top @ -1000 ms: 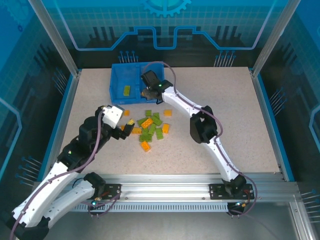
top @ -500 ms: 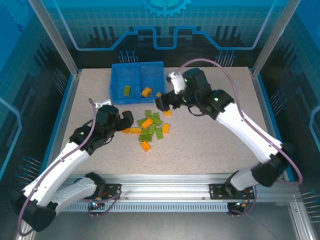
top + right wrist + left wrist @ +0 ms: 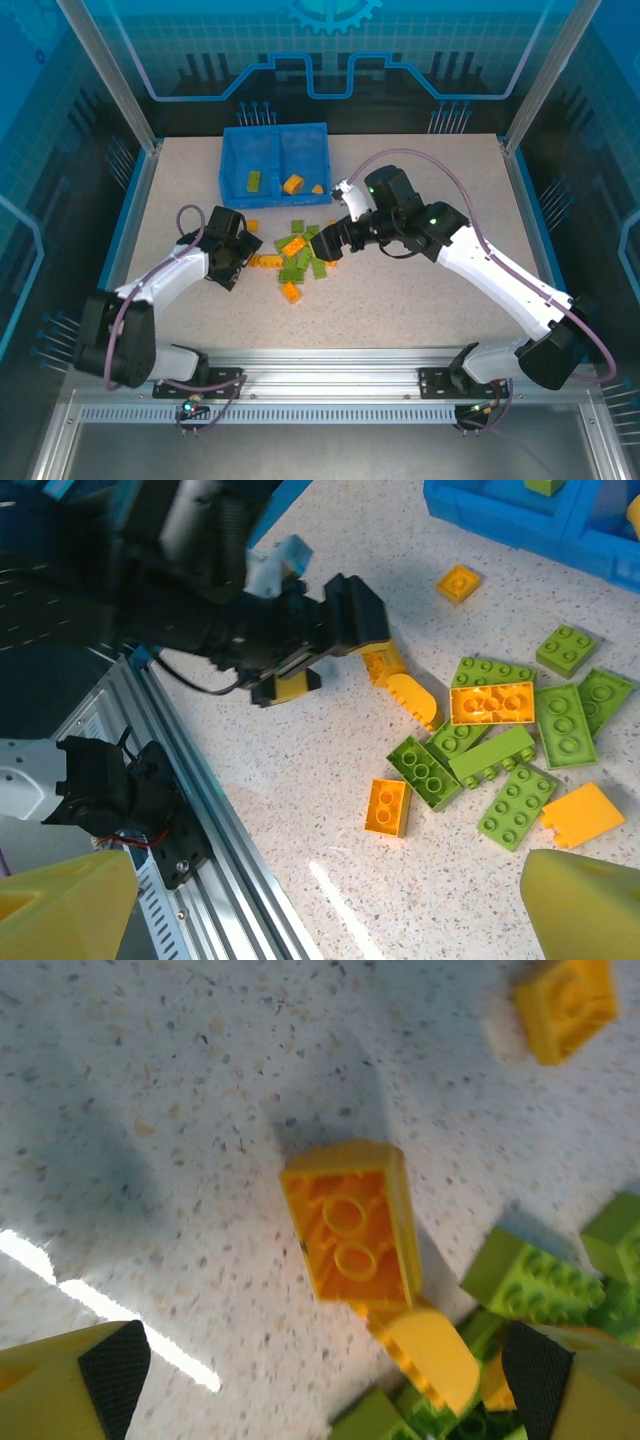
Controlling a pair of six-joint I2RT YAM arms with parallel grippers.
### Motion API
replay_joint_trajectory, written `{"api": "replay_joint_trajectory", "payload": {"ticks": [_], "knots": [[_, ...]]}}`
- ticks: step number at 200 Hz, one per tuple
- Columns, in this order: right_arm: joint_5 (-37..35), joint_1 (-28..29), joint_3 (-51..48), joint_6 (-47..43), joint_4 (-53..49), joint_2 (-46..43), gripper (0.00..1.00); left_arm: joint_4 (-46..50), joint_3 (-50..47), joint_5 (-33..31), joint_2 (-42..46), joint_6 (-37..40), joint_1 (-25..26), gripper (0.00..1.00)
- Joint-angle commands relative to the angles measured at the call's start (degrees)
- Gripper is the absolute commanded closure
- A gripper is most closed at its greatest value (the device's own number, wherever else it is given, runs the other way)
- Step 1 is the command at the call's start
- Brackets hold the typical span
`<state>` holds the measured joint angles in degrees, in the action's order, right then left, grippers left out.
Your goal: Sort the legos into containers by color
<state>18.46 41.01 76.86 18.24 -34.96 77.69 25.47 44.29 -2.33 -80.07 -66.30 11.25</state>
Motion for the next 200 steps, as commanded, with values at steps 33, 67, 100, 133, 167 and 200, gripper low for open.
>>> {"api": "replay_joint_trajectory", "payload": {"ticks": [33, 67, 100, 133, 167, 200], "knots": [[0.43, 3.17, 0.74, 2.15, -0.88, 1.85, 0.0, -10.21, 0.58, 6.45, -10.44, -0.31, -3.72, 0.28], [-1.07, 5.27, 1.61, 2.3, -1.96, 3.17, 0.0, -10.75, 1.25, 5.93, -13.6, 0.68, -3.96, 0.42], [-1.52, 6.58, 2.15, 2.56, -2.08, 3.57, 0.0, -11.87, 0.16, 7.04, -14.33, 1.32, -4.04, 0.6], [-2.53, 6.89, 2.24, 2.9, -2.17, 2.86, 0.0, -9.57, 0.01, 7.42, -7.79, 4.4, -3.91, 0.67], [-6.62, 6.84, 1.24, 4.2, -1.74, 1.4, 0.0, 1.16, 8.79, -1.31, 2.82, 13.05, 3.15, 0.69], [-11.17, 6.79, 0.14, 5.39, -0.65, -0.64, 0.0, 6.44, 23.88, -12.9, 0.0, 22.99, 12.79, 0.69]]}}
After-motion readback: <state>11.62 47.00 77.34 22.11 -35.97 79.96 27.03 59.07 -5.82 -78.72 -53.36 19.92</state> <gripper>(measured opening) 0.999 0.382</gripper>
